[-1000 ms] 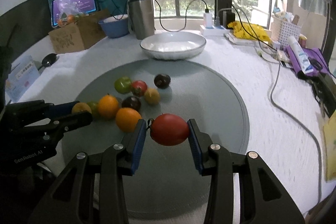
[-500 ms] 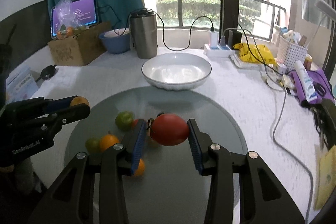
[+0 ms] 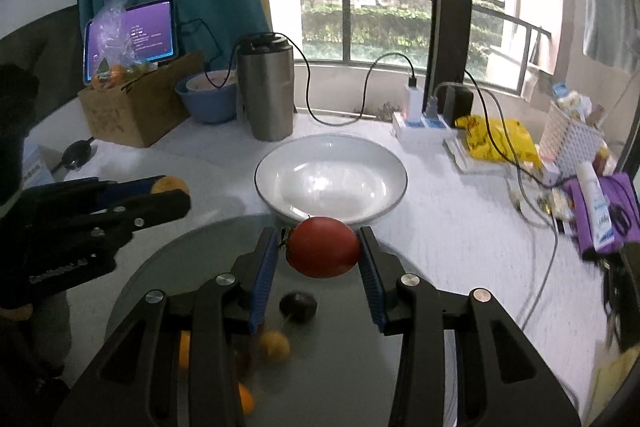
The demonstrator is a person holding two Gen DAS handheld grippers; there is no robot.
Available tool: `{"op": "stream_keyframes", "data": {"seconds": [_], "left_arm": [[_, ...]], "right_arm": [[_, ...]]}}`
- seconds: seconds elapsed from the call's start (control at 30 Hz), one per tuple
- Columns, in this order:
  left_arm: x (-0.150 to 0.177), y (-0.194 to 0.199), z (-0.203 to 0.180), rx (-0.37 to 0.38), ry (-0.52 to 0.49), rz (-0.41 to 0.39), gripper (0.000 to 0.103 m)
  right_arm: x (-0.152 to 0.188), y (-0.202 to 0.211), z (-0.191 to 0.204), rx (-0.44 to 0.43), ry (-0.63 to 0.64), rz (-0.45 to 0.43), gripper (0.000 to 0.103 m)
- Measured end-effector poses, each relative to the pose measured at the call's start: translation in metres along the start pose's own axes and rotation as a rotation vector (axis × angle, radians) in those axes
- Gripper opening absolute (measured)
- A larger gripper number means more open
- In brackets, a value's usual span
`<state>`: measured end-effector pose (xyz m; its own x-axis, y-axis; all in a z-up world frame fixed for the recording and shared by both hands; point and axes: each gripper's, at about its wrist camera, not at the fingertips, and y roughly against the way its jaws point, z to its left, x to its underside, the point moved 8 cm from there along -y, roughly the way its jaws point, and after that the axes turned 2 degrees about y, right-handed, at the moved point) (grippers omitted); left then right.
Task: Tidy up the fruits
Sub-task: 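Carry the tomato and yellow plum over the white bowl with both grippers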
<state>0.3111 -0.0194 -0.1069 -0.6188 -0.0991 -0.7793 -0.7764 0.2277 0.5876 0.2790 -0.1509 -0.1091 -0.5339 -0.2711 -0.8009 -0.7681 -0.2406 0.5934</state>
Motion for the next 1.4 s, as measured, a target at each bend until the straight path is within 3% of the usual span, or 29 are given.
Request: {"op": "stream_keyframes", "data": {"seconds": [0.47, 0.67, 1.1, 1.4], "left_arm": [[-0.046, -0.053, 0.010, 0.029, -0.012, 0.007, 0.028], [-0.061, -0.083, 0.020, 0.020, 0.012, 0.023, 0.028], [-0.061, -0.149, 0.038, 0.049, 0.059, 0.147, 0.028], [-0.060, -0.171, 0.041, 0.047, 0.018, 0.207, 0.028]], "right_arm": [[-0.051, -0.050, -0.018, -0.052, 0.009, -0.023, 0.042], [-0.069, -0.081, -0.032, -0.070, -0.048, -0.014, 0.042], [-0.078, -0.158, -0.052, -0.076, -0.070, 0.102, 0.042], [-0.074, -0.191, -0.065, -0.094, -0.131, 0.161, 0.042]]}}
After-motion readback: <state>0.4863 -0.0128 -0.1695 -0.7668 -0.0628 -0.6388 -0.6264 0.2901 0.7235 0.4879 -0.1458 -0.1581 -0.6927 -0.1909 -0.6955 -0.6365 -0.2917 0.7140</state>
